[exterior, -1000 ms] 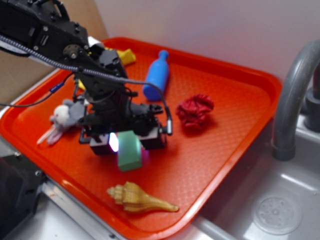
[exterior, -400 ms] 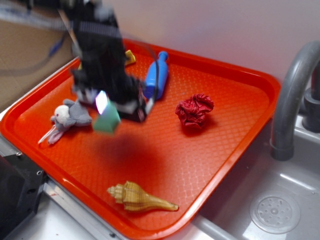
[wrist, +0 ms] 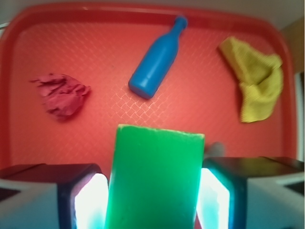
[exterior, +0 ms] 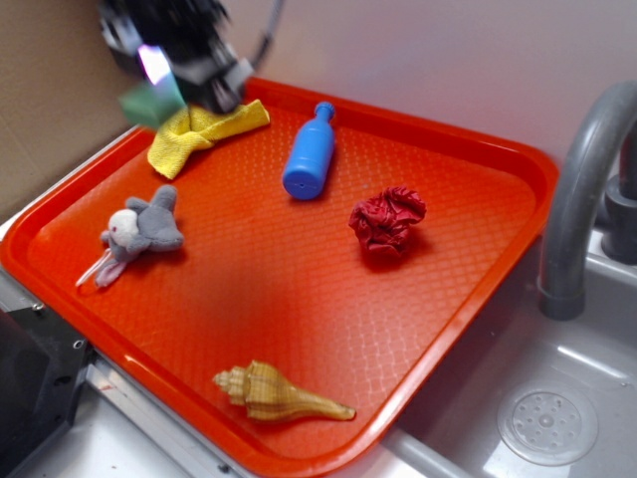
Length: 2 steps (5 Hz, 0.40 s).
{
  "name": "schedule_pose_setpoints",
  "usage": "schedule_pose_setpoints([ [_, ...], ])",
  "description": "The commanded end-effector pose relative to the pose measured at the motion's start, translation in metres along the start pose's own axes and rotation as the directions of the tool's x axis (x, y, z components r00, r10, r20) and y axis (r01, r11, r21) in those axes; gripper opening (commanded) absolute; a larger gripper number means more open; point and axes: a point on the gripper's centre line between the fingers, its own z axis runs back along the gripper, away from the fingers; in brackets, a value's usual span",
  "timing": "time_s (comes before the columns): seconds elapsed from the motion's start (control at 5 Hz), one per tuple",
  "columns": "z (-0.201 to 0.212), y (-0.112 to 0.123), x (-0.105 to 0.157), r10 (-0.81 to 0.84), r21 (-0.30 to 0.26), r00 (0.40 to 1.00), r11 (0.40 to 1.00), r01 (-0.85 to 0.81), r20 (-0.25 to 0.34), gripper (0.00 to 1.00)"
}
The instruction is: Grab the green block.
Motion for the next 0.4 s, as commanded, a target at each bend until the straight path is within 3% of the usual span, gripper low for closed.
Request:
schedule_pose_setpoints([
  [0.0, 0.0477, 0.0137, -0.0042, -0.083, -0.018, 0.992, 0.996, 0.085, 0.094, 0.00],
  [0.2, 0.0462, 0.0151, -0.0078, -0.099, -0.017, 0.993, 0.995, 0.101, 0.062, 0.00],
])
